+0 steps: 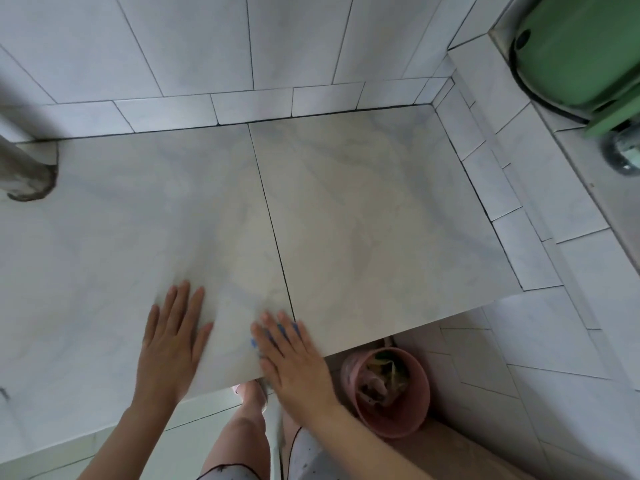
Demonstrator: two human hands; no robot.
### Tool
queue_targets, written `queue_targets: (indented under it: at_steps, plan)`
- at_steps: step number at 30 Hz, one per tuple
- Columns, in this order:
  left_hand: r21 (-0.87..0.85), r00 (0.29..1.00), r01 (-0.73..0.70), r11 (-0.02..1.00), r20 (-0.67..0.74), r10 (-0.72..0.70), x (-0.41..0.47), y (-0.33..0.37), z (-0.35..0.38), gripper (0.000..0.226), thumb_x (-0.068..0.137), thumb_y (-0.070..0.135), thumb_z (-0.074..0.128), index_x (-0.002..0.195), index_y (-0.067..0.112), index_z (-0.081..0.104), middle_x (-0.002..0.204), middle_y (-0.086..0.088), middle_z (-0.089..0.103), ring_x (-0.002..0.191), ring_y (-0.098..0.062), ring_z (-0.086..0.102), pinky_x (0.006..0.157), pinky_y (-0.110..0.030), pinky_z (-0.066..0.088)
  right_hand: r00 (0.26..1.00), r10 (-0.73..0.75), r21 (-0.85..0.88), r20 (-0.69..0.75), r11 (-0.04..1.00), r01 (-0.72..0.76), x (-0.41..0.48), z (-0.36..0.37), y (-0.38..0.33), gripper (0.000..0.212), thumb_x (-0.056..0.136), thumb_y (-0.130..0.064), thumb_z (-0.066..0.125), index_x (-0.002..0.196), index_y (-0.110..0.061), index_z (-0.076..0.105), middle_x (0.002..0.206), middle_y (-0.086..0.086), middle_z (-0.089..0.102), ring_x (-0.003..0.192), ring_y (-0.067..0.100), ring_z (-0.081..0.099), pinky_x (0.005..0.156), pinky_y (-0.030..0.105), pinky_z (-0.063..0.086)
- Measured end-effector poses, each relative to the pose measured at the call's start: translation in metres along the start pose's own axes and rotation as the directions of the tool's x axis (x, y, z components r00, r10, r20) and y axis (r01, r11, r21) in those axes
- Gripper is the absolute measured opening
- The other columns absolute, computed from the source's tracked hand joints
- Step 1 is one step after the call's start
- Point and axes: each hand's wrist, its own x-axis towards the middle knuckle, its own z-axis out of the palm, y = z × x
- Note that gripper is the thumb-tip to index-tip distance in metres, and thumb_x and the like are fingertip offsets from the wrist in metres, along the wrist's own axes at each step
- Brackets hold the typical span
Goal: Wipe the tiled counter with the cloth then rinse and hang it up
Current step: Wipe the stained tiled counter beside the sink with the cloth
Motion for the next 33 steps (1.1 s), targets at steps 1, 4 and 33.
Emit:
queue_targets:
  at_steps: [1, 4, 33]
  plan:
    - [0.0, 1.0, -0.006, 1.0, 0.0, 0.006, 0.001, -0.001, -0.001, 0.063, 0.097, 0.05, 0.009, 0.148, 0.016, 0.024, 0.155, -0.006, 0.023, 0.144, -0.02, 0.015, 0.117, -0.031, 0.002, 1.0, -0.004, -0.012, 0.002, 1.0, 0.004, 0.005, -0.003, 0.014, 0.05, 0.1, -0.031, 0.021, 0.149, -0.023, 0.018, 0.153, 0.001, 0.029, 0.145, 0.02, 0.013, 0.113, 0.039, 0.018]
    - [-0.005, 1.0, -0.009, 1.0, -0.016, 0.009, 0.004, -0.005, -0.001, 0.063, 0.097, 0.051, 0.01, 0.149, 0.018, 0.021, 0.156, -0.004, 0.021, 0.144, -0.017, 0.011, 0.118, -0.03, 0.001, 0.987, 0.139, -0.045, -0.082, 0.989, -0.143, 0.037, -0.027, 0.073, 0.054, 0.097, -0.032, 0.021, 0.148, -0.017, 0.017, 0.154, 0.005, 0.024, 0.143, 0.028, 0.018, 0.114, 0.04, 0.014]
    - [-0.046, 0.957, 0.213, 0.976, -0.194, -0.218, 0.039, -0.038, -0.005, 0.06, 0.096, 0.038, 0.023, 0.144, 0.004, 0.031, 0.154, -0.014, 0.025, 0.144, -0.024, 0.018, 0.117, -0.044, 0.006, 0.706, 0.668, -0.036, -0.233, 0.72, -0.693, 0.115, -0.095, 0.218, 0.054, 0.1, -0.028, 0.017, 0.15, -0.01, 0.014, 0.158, 0.013, 0.009, 0.144, 0.036, 0.006, 0.115, 0.05, 0.013]
